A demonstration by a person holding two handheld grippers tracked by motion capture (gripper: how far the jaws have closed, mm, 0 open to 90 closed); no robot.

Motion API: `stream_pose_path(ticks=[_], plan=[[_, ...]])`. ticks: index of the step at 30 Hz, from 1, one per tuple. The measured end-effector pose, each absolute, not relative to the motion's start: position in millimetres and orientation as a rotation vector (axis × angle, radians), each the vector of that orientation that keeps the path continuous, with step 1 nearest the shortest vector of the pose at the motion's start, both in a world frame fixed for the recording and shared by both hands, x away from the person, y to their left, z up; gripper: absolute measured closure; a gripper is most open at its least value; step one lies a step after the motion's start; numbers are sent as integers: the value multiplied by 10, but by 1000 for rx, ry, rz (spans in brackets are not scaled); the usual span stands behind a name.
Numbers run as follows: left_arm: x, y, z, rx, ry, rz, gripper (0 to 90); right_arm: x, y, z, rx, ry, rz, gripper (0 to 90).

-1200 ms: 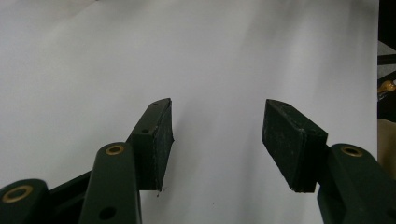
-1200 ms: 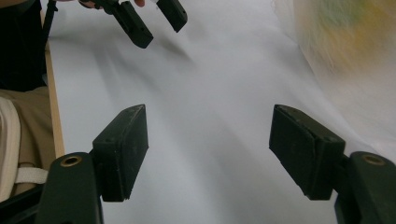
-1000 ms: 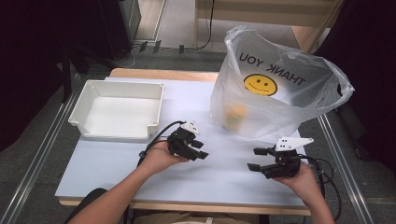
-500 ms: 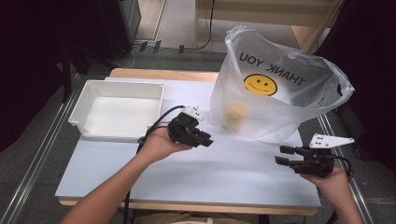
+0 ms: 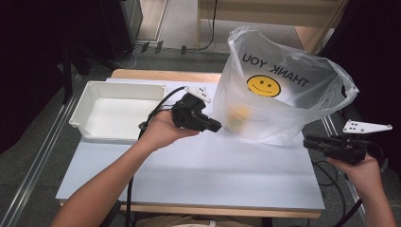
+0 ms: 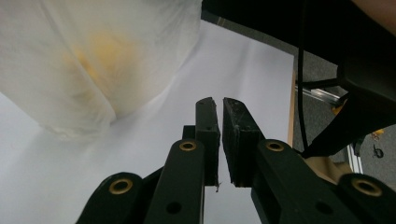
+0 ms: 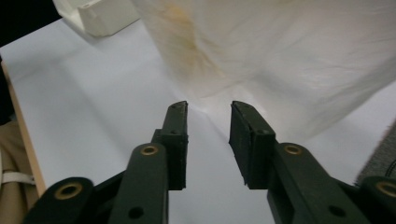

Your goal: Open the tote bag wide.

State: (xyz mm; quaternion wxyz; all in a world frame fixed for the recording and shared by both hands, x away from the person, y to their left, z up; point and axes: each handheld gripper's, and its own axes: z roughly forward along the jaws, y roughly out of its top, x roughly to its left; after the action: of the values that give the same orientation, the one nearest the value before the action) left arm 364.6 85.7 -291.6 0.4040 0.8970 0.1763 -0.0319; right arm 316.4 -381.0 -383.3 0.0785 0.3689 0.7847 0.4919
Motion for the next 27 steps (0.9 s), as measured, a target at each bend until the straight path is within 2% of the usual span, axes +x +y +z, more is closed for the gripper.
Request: stream_pose_path(ticks=[5, 8, 11, 19, 27], plan=[[3715, 777, -2673, 2262, 414, -50, 856, 3206, -4041, -3708, 1148, 2282, 1459, 811], [3771, 740, -2539, 2260, 402, -46, 858, 3198, -4120, -3627, 1139, 2255, 1464, 824], [3825, 675, -2362, 2267, 385, -8, 859, 3190, -4272, -3400, 1142, 2211, 1469, 850], [3998, 466, -1936, 2269, 343, 51, 857, 3233, -4544, -2961, 1111, 2169, 1494, 858], [4199, 208, -1630, 2284, 327, 67, 858, 3414, -4619, -2601, 1047, 2143, 1525, 857]])
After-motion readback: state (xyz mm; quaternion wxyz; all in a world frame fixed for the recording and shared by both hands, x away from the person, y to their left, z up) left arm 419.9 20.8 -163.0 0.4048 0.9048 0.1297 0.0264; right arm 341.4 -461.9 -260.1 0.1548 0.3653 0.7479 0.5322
